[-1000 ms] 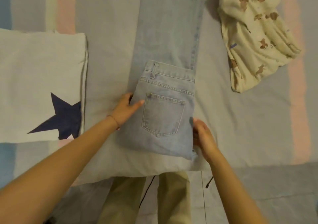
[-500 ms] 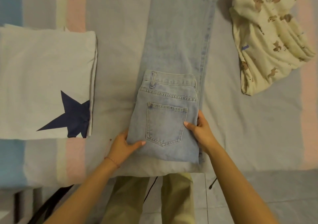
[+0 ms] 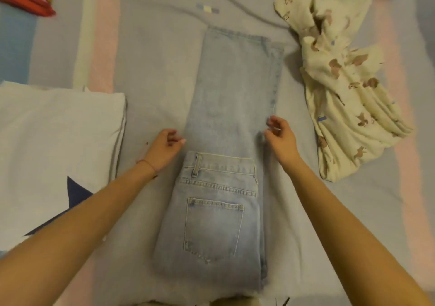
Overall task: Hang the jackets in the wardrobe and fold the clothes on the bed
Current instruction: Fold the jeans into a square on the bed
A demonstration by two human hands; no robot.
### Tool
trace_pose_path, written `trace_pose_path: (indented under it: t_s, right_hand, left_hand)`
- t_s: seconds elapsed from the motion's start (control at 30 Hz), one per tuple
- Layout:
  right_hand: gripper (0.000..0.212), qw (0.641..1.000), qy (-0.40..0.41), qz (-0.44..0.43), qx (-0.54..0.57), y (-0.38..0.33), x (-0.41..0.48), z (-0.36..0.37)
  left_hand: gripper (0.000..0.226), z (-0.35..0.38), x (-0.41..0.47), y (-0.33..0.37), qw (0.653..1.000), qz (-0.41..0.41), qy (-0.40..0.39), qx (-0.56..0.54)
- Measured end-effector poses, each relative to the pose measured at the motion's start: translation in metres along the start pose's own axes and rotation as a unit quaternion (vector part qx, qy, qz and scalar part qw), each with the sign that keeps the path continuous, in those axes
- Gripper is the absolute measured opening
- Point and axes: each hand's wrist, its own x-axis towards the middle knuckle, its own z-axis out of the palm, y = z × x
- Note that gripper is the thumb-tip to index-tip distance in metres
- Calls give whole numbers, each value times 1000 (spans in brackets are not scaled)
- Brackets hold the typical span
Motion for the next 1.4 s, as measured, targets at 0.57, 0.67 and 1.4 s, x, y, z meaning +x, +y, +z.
trace_pose_path:
  t_s: [0.57,0.67,1.4]
  right_hand:
    - [11,989,142,26,-29,-14,148,7]
    - [7,995,95,5,-37,-14,160,2]
    - [35,989,147,-7,-12,36,20,24]
  left_hand:
    - [13,49,179,117,990,96,-16,-99]
    - [13,50,190,126,990,91,-39,-103]
    - [13,60,208,124,990,84,69,-90]
